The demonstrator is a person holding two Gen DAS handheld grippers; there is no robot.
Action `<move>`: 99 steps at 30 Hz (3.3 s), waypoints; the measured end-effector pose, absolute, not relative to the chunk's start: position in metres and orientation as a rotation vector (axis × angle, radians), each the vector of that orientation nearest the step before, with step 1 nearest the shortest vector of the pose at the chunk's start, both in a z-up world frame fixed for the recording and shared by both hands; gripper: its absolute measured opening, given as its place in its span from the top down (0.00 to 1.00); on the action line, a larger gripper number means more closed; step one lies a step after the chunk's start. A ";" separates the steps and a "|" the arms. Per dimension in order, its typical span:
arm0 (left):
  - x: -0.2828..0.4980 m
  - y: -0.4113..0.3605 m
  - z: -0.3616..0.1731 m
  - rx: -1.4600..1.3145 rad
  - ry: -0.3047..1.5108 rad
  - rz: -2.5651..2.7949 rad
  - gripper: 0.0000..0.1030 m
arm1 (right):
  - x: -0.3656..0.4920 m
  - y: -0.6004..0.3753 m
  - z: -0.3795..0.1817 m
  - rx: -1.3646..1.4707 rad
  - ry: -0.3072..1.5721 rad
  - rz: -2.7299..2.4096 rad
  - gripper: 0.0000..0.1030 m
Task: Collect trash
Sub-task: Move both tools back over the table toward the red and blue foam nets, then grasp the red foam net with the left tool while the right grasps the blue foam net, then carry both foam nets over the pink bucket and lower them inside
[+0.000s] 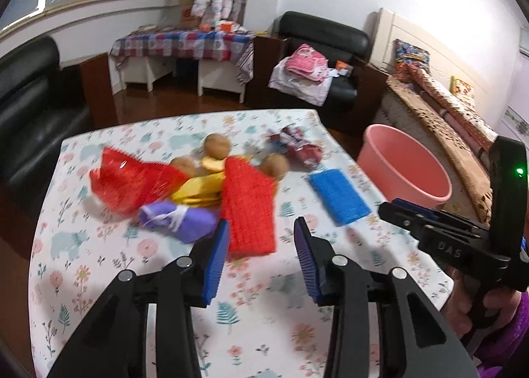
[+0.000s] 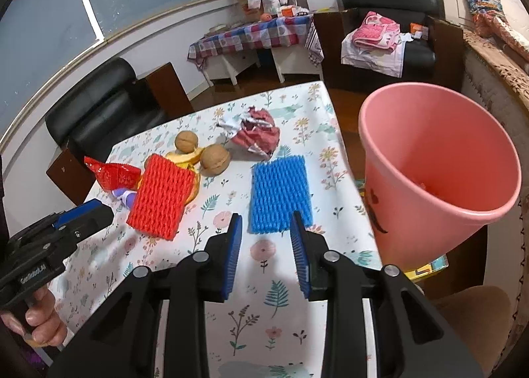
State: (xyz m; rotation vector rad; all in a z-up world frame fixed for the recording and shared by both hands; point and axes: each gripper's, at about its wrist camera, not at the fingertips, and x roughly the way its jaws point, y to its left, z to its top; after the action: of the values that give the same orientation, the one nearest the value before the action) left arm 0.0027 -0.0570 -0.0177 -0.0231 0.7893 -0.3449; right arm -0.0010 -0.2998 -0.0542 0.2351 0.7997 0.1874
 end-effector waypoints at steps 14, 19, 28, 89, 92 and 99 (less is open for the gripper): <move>0.053 -0.070 -0.053 0.008 0.878 -0.259 0.66 | 0.016 -0.307 -0.062 0.245 0.835 0.180 0.70; 0.057 -0.074 -0.057 0.025 0.897 -0.281 0.86 | 0.028 -0.313 -0.069 0.273 0.862 0.161 0.70; 0.048 -0.065 -0.050 -0.038 0.873 -0.329 0.88 | 0.053 -0.313 -0.085 0.291 0.944 0.146 0.70; 0.054 -0.253 0.021 0.066 0.747 -0.654 0.88 | 0.001 -0.447 -0.032 0.398 0.664 -0.086 0.91; 0.058 -0.270 0.020 0.073 0.750 -0.668 0.88 | 0.003 -0.456 -0.035 0.409 0.663 -0.104 0.91; 0.066 -0.302 0.013 0.093 0.758 -0.689 0.88 | 0.007 -0.467 -0.044 0.413 0.673 -0.127 0.91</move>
State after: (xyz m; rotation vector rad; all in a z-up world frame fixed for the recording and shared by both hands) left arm 0.0658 -0.3018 0.0130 0.0930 0.7581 -0.6888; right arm 0.0072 -0.4667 -0.0441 0.4127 0.6731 -0.1268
